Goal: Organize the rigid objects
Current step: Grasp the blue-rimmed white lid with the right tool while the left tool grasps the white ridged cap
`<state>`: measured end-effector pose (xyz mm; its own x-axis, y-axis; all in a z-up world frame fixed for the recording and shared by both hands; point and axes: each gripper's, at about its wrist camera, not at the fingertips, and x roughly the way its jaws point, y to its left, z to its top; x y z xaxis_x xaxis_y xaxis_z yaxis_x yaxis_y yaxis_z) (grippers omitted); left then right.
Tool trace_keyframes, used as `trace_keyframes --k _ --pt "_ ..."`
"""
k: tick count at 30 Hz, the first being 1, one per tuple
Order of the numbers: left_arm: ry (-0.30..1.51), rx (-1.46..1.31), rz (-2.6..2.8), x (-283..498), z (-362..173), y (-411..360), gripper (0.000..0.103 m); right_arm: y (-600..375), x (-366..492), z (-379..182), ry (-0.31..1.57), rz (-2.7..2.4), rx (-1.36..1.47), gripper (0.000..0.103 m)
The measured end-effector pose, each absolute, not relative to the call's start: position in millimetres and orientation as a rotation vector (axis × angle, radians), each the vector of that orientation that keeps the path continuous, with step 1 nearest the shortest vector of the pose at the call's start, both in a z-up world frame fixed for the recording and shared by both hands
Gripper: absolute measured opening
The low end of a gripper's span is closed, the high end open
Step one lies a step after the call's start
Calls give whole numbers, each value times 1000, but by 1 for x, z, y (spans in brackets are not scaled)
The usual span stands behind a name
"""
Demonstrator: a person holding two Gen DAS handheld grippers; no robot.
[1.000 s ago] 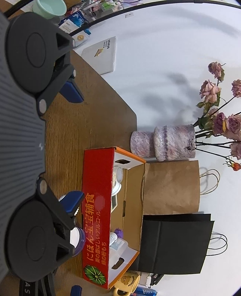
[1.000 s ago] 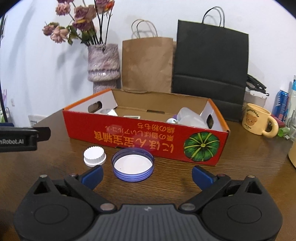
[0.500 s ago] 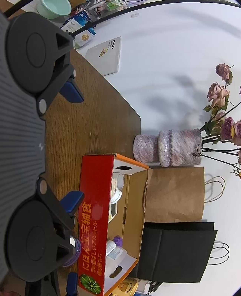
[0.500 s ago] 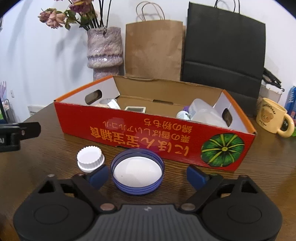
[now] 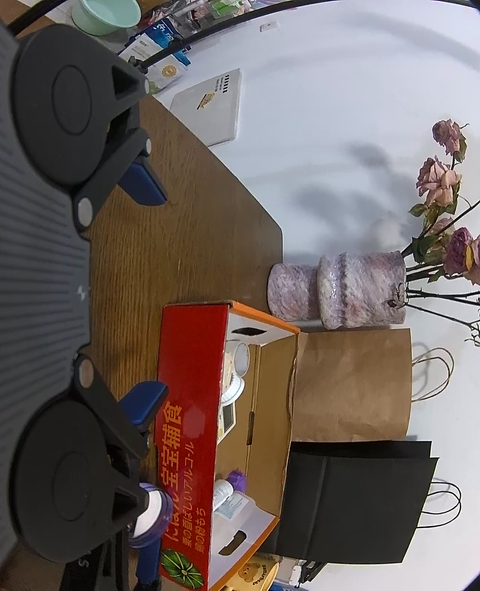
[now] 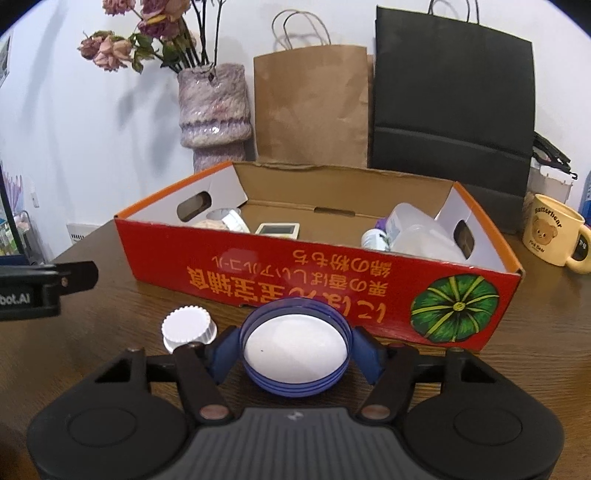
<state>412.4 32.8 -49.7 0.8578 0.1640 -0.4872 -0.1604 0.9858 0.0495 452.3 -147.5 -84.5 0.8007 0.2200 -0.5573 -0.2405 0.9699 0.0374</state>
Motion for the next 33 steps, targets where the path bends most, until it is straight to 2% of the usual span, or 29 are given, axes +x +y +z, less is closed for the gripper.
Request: trace_keyframes --k 27,29,31,32,33 --pt "618 107 27 447 -77 -41 102 -211 435 -73 488 226 -25 65" --pt "630 108 19 450 -79 -44 93 -212 435 -73 488 223 -25 65" --pt "641 99 7 453 -80 -45 73 -212 436 -73 488 222 -23 65" --pt "650 91 -3 454 -80 -45 68 -212 436 -73 489 221 -22 65" --pt "660 86 -11 456 -81 -45 59 -213 437 -73 489 220 -21 65"
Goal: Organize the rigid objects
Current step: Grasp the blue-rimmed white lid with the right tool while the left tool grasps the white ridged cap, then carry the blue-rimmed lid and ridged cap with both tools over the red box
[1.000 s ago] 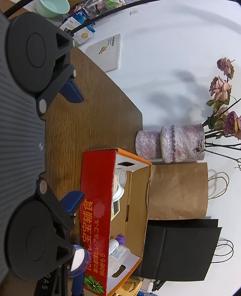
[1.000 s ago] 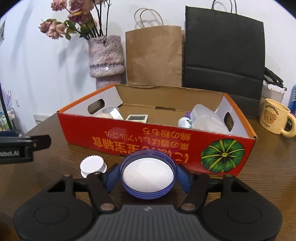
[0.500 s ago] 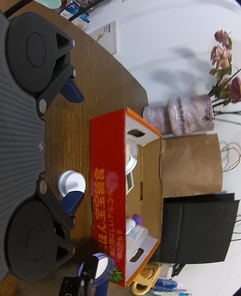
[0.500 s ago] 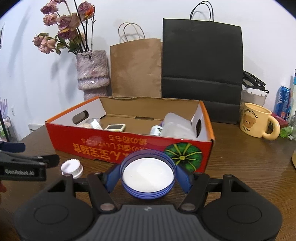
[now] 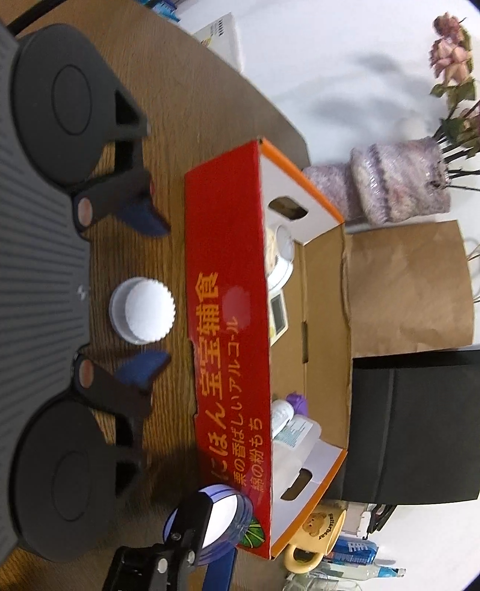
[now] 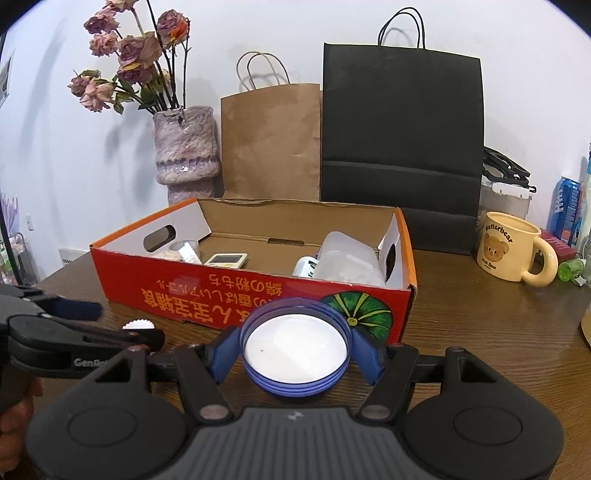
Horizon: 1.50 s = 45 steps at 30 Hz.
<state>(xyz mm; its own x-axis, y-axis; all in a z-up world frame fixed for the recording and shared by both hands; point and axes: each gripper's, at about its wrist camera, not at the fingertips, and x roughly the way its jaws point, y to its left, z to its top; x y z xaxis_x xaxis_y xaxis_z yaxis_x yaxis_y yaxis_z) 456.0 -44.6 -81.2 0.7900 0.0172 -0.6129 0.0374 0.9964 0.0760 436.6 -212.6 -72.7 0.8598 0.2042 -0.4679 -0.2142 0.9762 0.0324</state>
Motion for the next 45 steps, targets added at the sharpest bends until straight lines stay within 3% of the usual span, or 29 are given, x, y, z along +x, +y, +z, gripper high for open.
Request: trace_keyframes --k 1,3,45 --pt "667 83 -17 457 -82 -45 49 -212 436 -73 488 218 -23 65" --pt "674 82 -31 458 -82 -46 41 -212 436 -73 487 219 -26 65" --pt "392 41 -17 444 -14 -44 41 -201 432 -31 272 243 3 65"
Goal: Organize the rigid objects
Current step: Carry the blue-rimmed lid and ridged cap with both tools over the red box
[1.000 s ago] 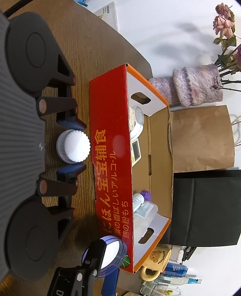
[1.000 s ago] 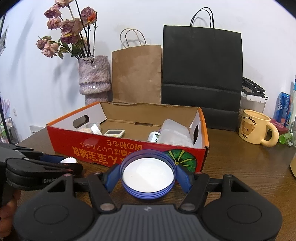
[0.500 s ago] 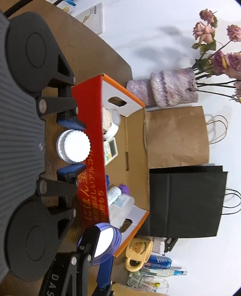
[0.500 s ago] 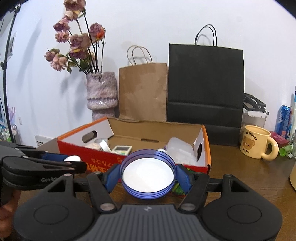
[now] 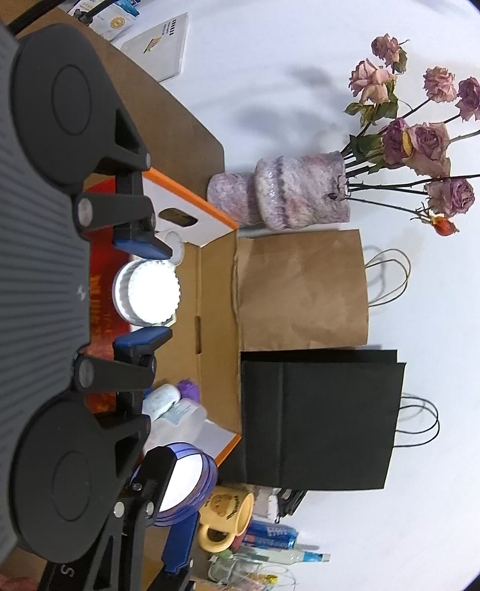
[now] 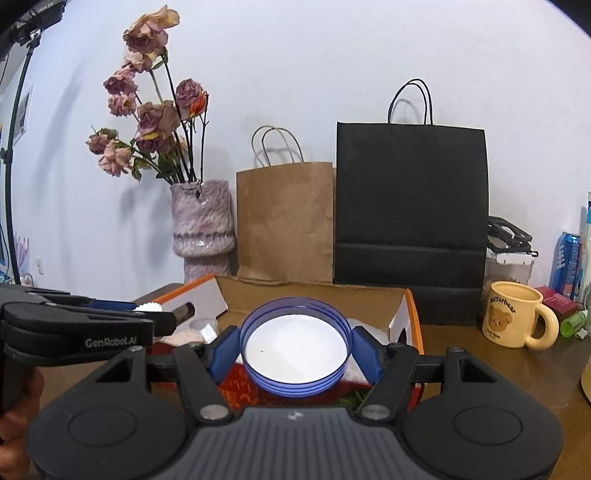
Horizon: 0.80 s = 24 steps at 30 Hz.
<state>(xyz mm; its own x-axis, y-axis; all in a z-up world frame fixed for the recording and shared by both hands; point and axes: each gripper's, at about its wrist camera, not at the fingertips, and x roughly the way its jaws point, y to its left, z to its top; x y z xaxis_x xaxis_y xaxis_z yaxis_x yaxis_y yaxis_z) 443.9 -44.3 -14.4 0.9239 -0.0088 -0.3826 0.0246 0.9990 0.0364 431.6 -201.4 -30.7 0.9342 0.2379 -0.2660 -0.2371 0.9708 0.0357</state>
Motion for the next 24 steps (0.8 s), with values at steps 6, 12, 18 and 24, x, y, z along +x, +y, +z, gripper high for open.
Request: trace_keyframes --k 6,12,18,24 --pt "379 20 2 461 -10 -40 41 -197 446 -28 256 243 9 65" --pt "371 8 20 480 -9 -37 41 -193 464 -27 246 237 12 65" --pt "363 3 37 502 -8 -37 41 -190 485 -27 241 230 9 65" --pt "362 5 48 524 -10 -39 41 -191 506 -30 241 217 7 65"
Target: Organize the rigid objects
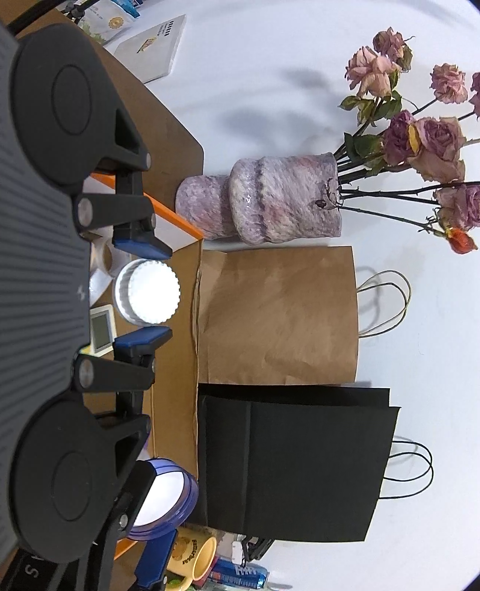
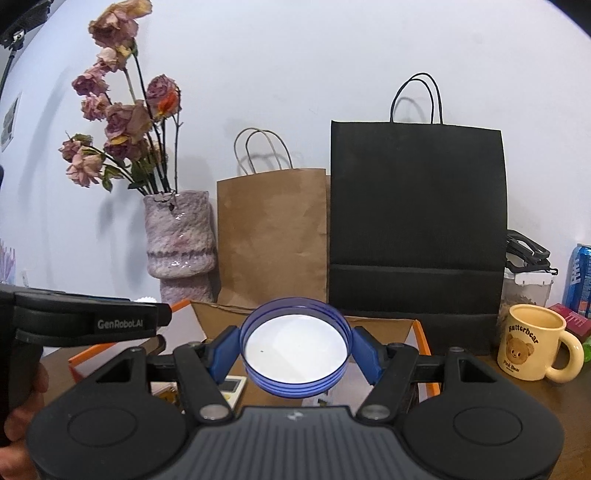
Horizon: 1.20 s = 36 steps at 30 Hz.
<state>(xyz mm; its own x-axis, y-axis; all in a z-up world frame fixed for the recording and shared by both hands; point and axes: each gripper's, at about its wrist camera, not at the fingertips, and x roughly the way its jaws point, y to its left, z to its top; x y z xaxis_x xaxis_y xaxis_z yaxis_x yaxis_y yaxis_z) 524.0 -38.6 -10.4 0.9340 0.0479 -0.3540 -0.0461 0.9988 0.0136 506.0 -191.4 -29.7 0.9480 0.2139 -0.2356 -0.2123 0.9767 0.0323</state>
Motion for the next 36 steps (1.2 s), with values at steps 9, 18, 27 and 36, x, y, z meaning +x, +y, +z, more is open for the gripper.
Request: trace_keyframes --k 9,18,27,36 --pt "372 7 66 556 -16 -38 41 -191 538 -34 256 214 0 65" --pt "380 13 91 565 -21 -33 61 -191 553 -41 294 198 -17 66" --pt "343 -9 128 562 -18 -26 103 -197 552 -44 294 140 -12 103" --pt "341 -3 128 558 -15 -27 103 -198 550 -43 295 129 -8 103"
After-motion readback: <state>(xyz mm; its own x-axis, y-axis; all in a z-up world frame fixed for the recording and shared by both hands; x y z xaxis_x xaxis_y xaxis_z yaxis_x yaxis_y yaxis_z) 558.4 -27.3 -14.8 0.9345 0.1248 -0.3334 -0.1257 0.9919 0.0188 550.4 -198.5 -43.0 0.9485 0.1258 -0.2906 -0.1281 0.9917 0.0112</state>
